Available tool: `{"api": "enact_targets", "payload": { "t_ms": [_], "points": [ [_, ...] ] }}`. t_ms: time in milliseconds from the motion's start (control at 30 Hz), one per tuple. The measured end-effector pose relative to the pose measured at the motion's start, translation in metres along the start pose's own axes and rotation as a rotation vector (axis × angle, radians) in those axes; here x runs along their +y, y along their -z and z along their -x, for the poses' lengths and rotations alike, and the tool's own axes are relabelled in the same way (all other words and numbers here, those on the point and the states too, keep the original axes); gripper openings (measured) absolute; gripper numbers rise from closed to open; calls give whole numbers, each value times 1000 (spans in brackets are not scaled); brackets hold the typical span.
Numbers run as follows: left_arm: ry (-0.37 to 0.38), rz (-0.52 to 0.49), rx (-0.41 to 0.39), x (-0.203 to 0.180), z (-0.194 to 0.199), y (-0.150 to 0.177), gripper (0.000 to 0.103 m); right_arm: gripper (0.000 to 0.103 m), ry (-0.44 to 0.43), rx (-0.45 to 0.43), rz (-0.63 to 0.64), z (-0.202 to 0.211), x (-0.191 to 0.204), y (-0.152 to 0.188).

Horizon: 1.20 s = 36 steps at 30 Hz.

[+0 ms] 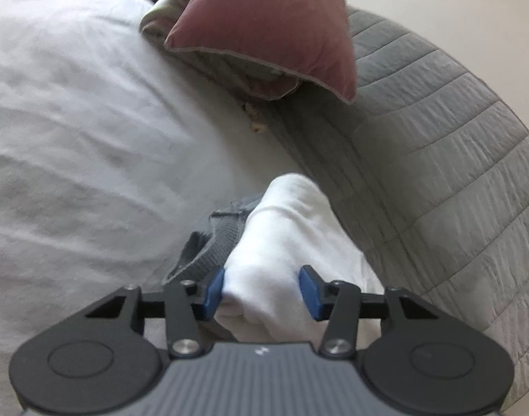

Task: Fold clothes
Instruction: 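Lower the folded cream sweatshirt onto the bed below the pink pillow with both grippers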

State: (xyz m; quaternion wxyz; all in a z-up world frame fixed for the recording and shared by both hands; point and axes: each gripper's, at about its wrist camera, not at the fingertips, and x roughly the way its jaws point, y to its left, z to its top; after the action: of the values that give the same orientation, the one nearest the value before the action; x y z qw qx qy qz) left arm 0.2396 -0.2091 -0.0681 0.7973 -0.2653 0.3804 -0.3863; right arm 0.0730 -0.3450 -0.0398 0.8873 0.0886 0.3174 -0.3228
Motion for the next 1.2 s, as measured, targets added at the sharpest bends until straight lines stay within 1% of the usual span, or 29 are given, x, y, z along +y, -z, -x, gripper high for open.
{"api": "enact_targets", "payload": {
  "t_ms": [67, 133, 200, 233, 267, 300, 367, 433, 500, 567, 633, 667, 700, 767, 833, 900, 933, 1000, 1033, 1100, 1200],
  "points": [
    [3, -5, -15, -1, 0, 0, 47, 2, 143, 1, 7, -2, -10, 0],
    [7, -10, -30, -2, -1, 1, 47, 2, 105, -8, -69, 5, -31, -2],
    [10, -14, -44, -3, -1, 1, 47, 4, -23, -31, -147, 15, -45, -3],
    [10, -10, -41, -2, -1, 0, 47, 5, -75, -48, -153, 19, -43, -5],
    [11, -7, -41, -1, 1, 0, 47, 8, -126, -65, -156, 23, -41, -6],
    [12, -7, -41, -1, 1, 0, 47, 16, -165, -61, -145, 22, -34, -6],
    [12, -6, -42, -1, 2, 1, 47, 16, -226, -40, -110, 17, -19, -5],
    [10, -8, -41, -1, 1, 1, 47, 16, -230, -13, -65, 9, -6, -3],
    [6, -2, -32, -1, 2, 0, 48, 16, -156, 8, -33, 5, -2, 0],
    [6, 4, -31, 0, 6, -3, 49, 16, -115, -3, -67, 7, -13, -3],
    [9, 6, -43, 1, 11, -6, 49, 16, -148, -42, -159, 16, -30, -7],
    [11, 5, -50, 2, 14, -7, 49, 22, -181, -55, -213, 20, -38, -9],
    [14, 7, -55, 3, 16, -8, 49, 41, -219, -65, -270, 22, -45, -11],
    [43, 33, -35, 8, 17, -12, 55, 57, -278, -71, -383, 23, -52, -20],
    [69, 63, -18, 13, 15, -12, 61, 57, -320, -57, -455, 19, -54, -28],
    [78, 79, -6, 17, 13, -12, 62, 58, -356, -36, -524, 11, -57, -35],
    [70, 74, -1, 16, 10, -10, 62, 58, -366, -28, -561, 10, -59, -35],
    [55, 67, 8, 16, 6, -8, 62, 58, -395, -29, -642, 11, -66, -34],
    [59, 67, 15, 16, 4, -6, 61, 58, -411, -41, -698, 12, -71, -32],
    [64, 61, 22, 15, 1, -4, 62, 66, -425, -54, -720, 11, -72, -37],
    [72, 55, 15, 16, 0, -3, 62, 66, -446, -73, -747, 9, -74, -45]
  ]
}}
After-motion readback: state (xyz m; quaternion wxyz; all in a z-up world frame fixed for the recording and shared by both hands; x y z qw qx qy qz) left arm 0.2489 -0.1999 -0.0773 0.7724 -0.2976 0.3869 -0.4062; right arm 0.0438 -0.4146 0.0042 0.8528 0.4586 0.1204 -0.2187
